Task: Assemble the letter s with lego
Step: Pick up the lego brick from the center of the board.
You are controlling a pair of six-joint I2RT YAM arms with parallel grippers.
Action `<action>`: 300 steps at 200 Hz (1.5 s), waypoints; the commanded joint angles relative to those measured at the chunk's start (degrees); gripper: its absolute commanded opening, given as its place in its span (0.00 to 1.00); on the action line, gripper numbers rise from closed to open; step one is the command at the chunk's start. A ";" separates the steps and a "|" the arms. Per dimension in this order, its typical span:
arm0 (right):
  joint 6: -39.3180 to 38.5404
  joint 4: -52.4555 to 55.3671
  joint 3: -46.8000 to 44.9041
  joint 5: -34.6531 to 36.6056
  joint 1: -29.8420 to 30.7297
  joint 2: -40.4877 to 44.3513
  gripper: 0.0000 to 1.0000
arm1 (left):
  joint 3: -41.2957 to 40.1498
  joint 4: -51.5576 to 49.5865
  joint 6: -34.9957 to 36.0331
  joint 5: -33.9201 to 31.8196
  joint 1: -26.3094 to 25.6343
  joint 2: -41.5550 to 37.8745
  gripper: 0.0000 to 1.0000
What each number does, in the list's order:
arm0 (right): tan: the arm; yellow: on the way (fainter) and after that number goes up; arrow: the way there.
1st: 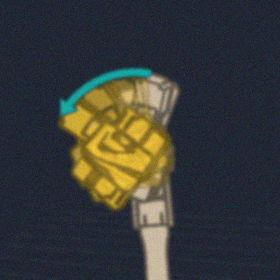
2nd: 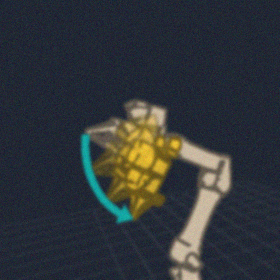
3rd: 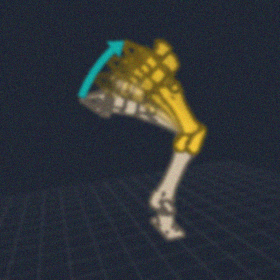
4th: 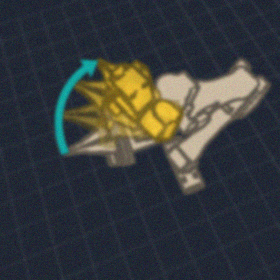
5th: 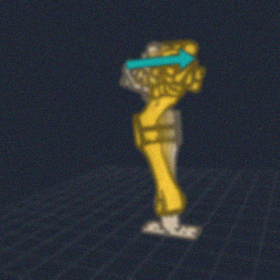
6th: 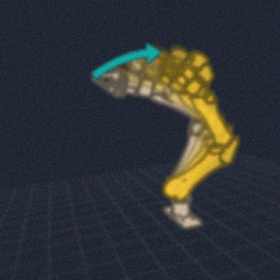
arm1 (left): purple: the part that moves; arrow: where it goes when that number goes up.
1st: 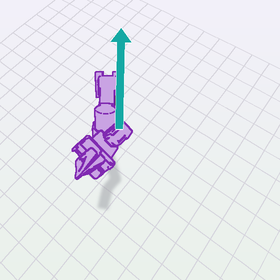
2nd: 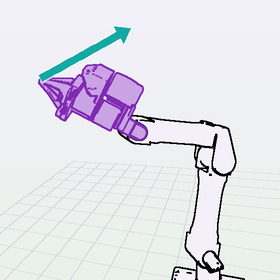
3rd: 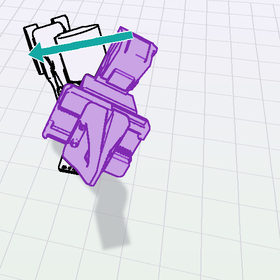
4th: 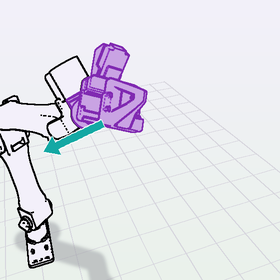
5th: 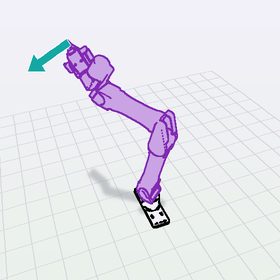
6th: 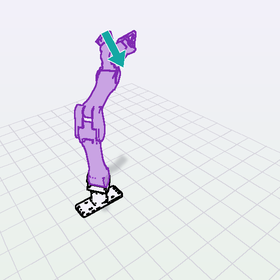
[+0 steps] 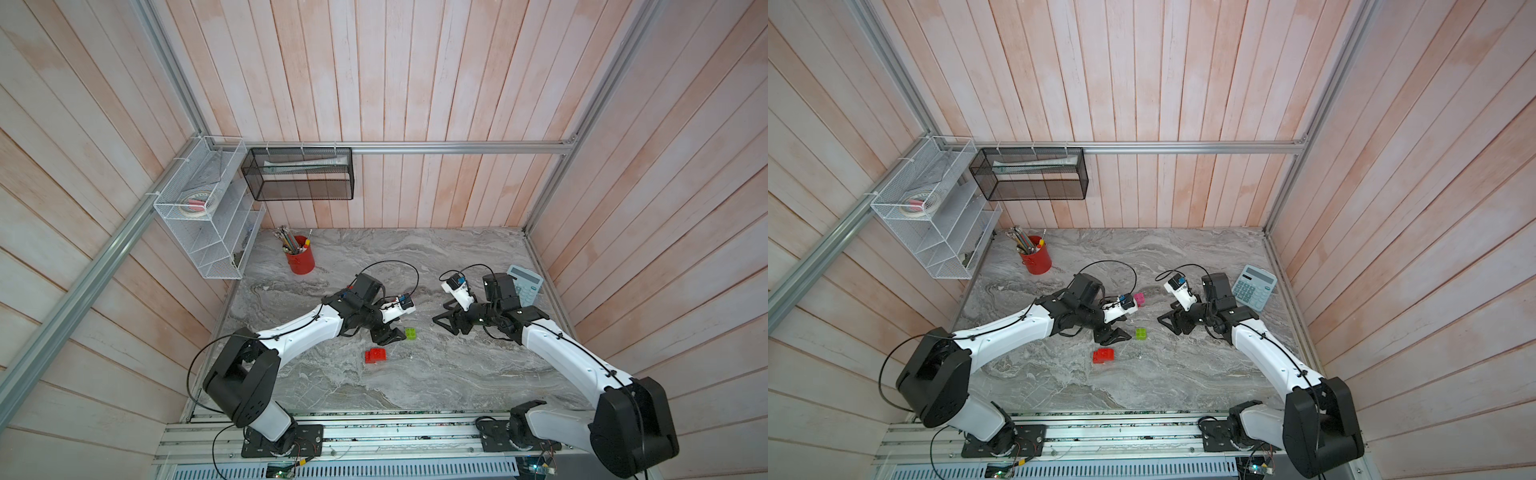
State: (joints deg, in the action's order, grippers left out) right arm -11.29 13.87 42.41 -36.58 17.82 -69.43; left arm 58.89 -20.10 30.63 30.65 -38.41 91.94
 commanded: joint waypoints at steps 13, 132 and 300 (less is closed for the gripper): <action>10.86 -8.22 -5.37 -4.05 -2.04 3.89 0.73 | 4.17 1.03 5.64 -4.29 -2.20 5.66 0.63; 13.86 -7.94 -10.30 -3.12 -5.77 10.11 0.73 | 11.42 -0.76 9.89 -13.50 -7.19 17.90 0.49; 13.43 -7.81 -10.29 -4.75 -6.95 9.77 0.72 | 14.31 -2.79 8.87 -17.19 -7.12 20.63 0.31</action>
State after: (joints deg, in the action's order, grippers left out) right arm 1.93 6.02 32.49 -40.05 11.25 -59.81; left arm 71.48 -21.32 39.38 14.02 -45.54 111.77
